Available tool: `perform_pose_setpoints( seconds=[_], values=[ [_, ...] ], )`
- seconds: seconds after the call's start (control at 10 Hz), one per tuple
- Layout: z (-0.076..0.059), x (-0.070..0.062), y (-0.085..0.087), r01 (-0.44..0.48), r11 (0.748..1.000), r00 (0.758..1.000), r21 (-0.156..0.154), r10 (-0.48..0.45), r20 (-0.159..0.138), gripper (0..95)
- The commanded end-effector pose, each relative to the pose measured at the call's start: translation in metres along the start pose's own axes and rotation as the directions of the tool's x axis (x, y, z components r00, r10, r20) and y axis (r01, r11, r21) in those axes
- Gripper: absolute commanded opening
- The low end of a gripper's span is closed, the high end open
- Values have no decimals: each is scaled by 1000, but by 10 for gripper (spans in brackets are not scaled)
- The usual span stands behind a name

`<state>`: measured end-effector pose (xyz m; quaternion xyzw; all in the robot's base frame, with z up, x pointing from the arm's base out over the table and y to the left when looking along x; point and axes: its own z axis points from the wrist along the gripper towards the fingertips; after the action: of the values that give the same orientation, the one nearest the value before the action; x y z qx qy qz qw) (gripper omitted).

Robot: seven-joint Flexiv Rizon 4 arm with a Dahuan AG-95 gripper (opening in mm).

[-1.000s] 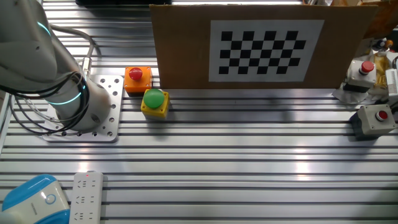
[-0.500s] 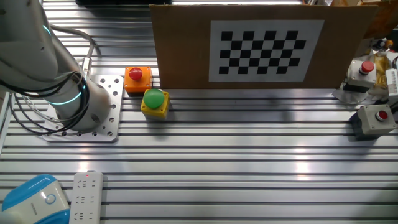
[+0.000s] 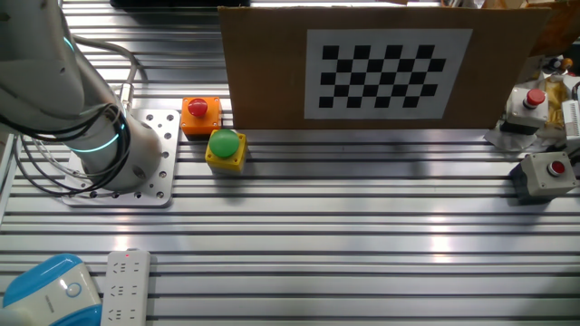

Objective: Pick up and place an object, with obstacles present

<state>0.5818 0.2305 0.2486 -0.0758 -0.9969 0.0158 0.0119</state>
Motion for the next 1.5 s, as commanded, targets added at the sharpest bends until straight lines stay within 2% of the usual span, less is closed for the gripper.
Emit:
perform_pose_setpoints(
  seconds=[0.1, 0.5, 0.6, 0.7, 0.8, 0.9, 1.1, 1.3, 1.5],
  values=[
    [0, 1, -1, -1, 1000, 1000, 1, 1, 0, 0],
    [0, 1, -1, 17, 1000, 1000, -14, -17, 6, 0],
    [0, 1, -1, 35, 999, 999, -35, -34, 15, 0],
    [0, 1, -1, 52, 998, 999, -42, -51, 16, 0],
    [0, 1, -1, 82, 994, 996, -76, -80, 25, 0],
    [0, 1, -1, 88, 993, 996, -83, -86, 26, 0],
    [0, 1, -1, 168, 982, 985, -91, -166, 37, 0],
    [0, 1, -1, 207, 972, 978, -116, -203, 42, 0],
    [0, 1, -1, 224, 968, 974, -111, -220, 45, 0]
  ],
)
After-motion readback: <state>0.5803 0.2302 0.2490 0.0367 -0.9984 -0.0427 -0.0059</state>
